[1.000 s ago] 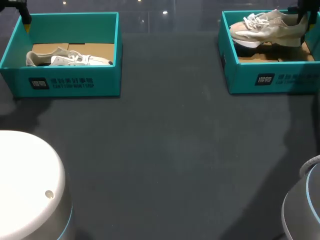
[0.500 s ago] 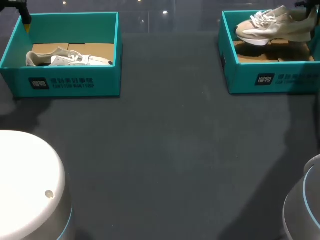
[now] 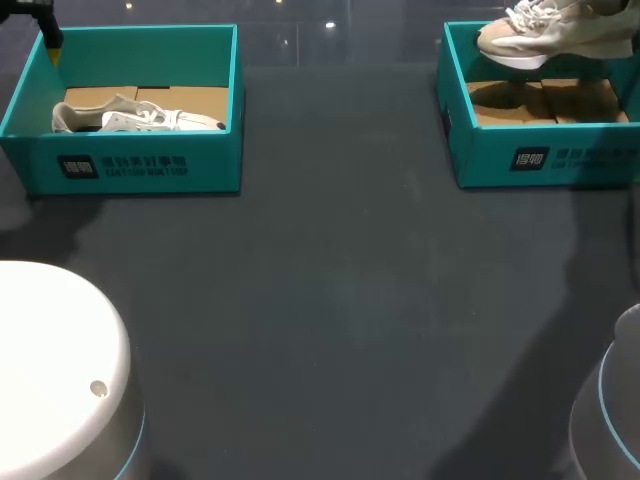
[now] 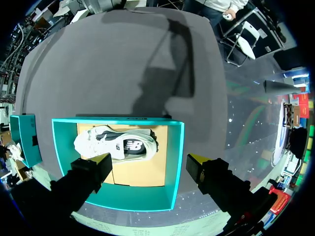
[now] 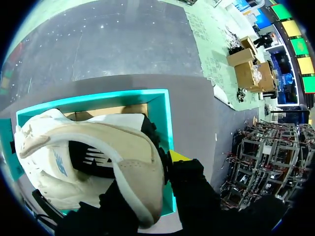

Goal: Take the shoe out of the shoebox, open the shoe tongue, remove and reinsert the insole, then place the shoe into the shoebox

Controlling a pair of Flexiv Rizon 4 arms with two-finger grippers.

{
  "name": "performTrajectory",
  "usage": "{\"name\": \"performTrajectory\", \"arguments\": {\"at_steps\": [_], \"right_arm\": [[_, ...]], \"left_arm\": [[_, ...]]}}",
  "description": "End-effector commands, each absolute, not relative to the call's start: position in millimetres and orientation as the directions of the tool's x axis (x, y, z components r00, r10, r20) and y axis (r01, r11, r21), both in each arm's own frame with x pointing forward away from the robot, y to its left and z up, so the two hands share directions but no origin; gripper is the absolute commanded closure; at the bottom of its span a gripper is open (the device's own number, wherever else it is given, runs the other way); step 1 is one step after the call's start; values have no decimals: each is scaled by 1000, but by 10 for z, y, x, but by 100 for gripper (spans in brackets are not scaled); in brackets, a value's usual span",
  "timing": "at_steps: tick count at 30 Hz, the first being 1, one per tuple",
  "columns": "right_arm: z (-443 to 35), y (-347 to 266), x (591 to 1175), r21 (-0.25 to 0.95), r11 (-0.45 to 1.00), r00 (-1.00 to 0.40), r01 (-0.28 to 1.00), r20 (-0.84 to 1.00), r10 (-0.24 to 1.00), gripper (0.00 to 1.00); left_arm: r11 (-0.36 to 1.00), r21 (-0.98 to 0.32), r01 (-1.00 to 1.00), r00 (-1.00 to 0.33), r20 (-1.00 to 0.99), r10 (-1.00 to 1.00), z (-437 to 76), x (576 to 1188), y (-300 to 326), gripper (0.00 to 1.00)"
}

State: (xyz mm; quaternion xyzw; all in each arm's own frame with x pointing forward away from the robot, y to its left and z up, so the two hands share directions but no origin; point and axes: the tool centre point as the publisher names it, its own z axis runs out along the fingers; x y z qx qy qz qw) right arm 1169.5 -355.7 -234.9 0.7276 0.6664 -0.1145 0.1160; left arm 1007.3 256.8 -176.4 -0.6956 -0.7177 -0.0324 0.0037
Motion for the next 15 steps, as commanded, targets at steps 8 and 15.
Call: {"name": "performTrajectory", "arguments": {"at_steps": [8, 15], "right_arm": [[-1932, -3467, 11535, 34, -84, 91, 996, -331, 939, 100], [-1789, -3335, 11326, 62, -74, 91, 995, -336, 937, 100]], "left_arm": [[29, 41, 999, -31, 52, 998, -1762, 10075, 2570, 0], [29, 41, 999, -31, 52, 998, -1762, 10075, 2570, 0]]}}
